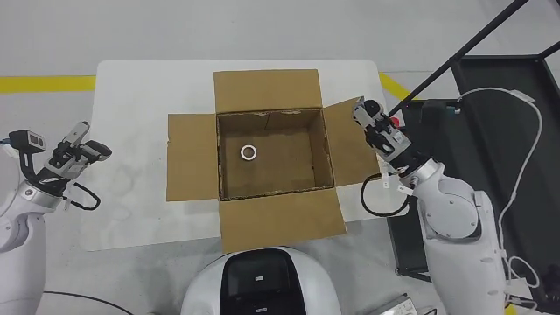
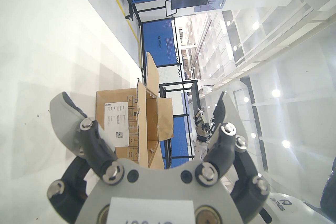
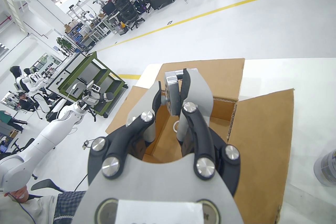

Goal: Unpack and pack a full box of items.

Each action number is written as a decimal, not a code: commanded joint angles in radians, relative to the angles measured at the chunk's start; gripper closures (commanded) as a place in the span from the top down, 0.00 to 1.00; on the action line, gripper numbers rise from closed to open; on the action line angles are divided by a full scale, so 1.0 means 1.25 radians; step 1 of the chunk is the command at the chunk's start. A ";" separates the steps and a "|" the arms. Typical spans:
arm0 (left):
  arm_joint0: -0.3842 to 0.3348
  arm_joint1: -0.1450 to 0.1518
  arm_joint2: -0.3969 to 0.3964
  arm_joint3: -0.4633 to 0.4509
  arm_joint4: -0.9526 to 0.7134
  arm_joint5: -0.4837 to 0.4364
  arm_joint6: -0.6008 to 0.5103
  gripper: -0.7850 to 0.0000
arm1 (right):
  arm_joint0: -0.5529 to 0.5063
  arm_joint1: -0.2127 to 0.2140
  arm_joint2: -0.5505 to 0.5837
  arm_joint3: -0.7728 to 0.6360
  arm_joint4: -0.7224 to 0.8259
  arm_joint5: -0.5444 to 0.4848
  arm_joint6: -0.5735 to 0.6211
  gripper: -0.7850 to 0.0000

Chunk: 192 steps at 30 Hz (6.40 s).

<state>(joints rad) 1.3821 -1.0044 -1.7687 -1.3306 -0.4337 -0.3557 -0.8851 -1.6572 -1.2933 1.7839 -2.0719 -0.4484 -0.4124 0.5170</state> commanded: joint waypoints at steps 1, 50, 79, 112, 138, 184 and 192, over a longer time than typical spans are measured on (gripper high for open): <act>0.000 0.000 0.000 0.000 0.000 0.000 0.000 1.00 | -0.026 0.005 0.044 -0.002 0.010 -0.025 0.024 0.00; 0.000 0.000 0.000 0.000 0.000 0.000 0.000 1.00 | -0.139 0.008 0.017 0.393 -0.516 0.071 -0.265 0.00; 0.000 0.000 0.000 0.000 0.000 0.000 0.000 1.00 | -0.013 0.006 -0.085 0.587 -0.633 0.214 -0.328 0.10; 0.000 0.000 0.000 0.000 0.000 0.000 0.000 1.00 | -0.186 0.023 0.054 0.170 -0.348 -0.005 -0.349 1.00; 0.000 0.000 0.000 0.000 0.000 0.000 0.000 1.00 | -0.072 0.015 -0.350 -0.027 -0.611 0.030 -0.166 1.00; 0.000 0.000 0.000 0.000 0.000 0.000 0.000 1.00 | 0.297 -0.044 -0.612 0.318 -0.561 0.262 -0.009 1.00; 0.000 0.000 0.000 0.000 0.000 0.000 0.000 1.00 | 0.297 -0.044 -0.612 0.318 -0.561 0.262 -0.009 1.00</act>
<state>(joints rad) 1.3821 -1.0044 -1.7687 -1.3306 -0.4337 -0.3557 -0.8851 -1.2856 -1.3481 1.0185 -1.6747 -1.1491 -0.0849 0.5062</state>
